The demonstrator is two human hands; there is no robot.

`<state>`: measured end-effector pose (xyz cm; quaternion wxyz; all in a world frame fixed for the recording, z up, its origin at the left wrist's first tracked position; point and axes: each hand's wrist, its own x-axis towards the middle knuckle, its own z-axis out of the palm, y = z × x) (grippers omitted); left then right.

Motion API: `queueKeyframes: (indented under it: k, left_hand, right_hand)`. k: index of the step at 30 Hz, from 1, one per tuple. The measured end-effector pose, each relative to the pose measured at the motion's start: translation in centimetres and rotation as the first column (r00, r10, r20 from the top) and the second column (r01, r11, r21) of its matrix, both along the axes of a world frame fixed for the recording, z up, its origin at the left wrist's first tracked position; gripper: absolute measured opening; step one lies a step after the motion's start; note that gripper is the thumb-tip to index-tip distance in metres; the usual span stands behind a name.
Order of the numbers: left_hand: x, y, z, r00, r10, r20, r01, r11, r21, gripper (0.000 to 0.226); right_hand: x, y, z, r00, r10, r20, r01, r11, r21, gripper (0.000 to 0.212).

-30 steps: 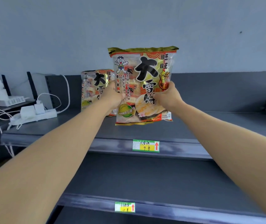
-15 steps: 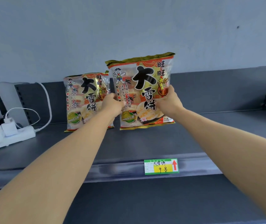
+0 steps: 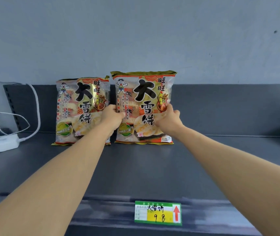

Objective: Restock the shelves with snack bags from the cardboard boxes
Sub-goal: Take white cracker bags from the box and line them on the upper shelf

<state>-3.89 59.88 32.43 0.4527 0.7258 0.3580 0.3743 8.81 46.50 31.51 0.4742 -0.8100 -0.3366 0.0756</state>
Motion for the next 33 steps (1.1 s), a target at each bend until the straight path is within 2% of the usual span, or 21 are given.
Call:
queueKeyframes:
  k: [4,7,13,18,22,24,28,33]
  left_hand:
    - [0.6,-0.5,-0.3,0.995,0.004,-0.099,0.004,0.997,0.08,0.055]
    - [0.5,-0.9,-0.4,0.983,0.027,-0.18,-0.004,0.992,0.129,0.065]
    - [-0.9,-3.0,0.5,0.968,0.066,-0.242,0.004,0.96,0.279,0.045]
    - [-2.9,-7.7,1.6,0.961,-0.102,-0.256,0.205,0.886,0.416,0.029]
    - [-3.8,-12.7,1.7,0.927,-0.273,-0.257,0.368,0.795,0.483,0.026]
    - [-3.7,-15.7,1.3,0.888,-0.376,-0.264,0.46,0.729,0.507,0.025]
    - [-3.2,-23.3,-0.4,0.744,-0.586,-0.321,0.656,0.551,0.515,0.024]
    - [-4.3,-32.9,-3.9,0.519,-0.753,-0.404,0.831,0.336,0.443,0.026]
  right_hand:
    - [0.5,0.0,-0.4,0.996,0.081,0.023,-0.08,0.996,-0.032,0.083]
    - [0.2,-0.5,-0.6,0.992,0.094,0.087,-0.092,0.995,-0.024,0.08]
    - [-1.3,-3.0,0.0,0.959,0.044,0.281,-0.015,0.995,-0.104,0.069]
    - [-4.4,-6.9,0.6,0.9,0.091,0.426,-0.007,0.981,-0.195,0.054]
    - [-6.8,-11.7,0.5,0.849,0.073,0.524,0.063,0.969,-0.238,0.045]
    - [-7.8,-14.9,-0.1,0.827,0.044,0.56,0.127,0.957,-0.262,0.042]
    - [-9.3,-23.6,-2.3,0.8,-0.079,0.595,0.313,0.901,-0.3,0.039]
    - [-11.3,-35.3,-5.2,0.764,-0.226,0.605,0.529,0.756,-0.385,0.038]
